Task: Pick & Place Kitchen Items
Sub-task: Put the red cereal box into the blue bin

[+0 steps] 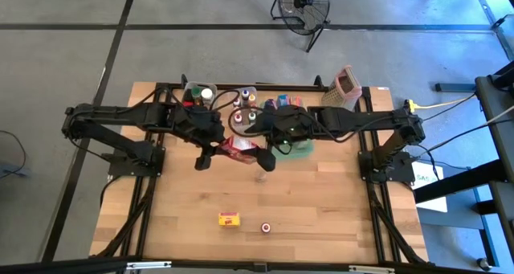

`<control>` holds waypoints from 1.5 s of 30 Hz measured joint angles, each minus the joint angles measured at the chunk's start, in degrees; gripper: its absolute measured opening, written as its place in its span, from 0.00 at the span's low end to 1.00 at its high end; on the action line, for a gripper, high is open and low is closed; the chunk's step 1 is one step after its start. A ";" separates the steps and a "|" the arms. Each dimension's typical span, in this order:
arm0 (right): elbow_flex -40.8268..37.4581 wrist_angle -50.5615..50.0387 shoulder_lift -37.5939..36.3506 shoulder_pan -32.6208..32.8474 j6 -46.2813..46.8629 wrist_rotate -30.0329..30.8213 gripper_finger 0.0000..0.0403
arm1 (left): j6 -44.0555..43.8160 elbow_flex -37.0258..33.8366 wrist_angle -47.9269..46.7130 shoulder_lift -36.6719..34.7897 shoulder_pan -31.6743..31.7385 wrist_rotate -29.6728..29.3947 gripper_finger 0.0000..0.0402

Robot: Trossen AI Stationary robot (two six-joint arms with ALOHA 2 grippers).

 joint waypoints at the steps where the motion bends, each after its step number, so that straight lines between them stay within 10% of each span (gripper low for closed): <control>1: 0.00 -0.34 0.00 0.03 -0.39 -0.02 0.83 | -0.01 0.00 0.00 0.01 0.00 0.26 0.27; 45: -0.06 2.97 6.81 -2.68 -0.89 -5.73 0.84 | 0.78 0.00 -2.64 0.20 0.00 -0.48 0.27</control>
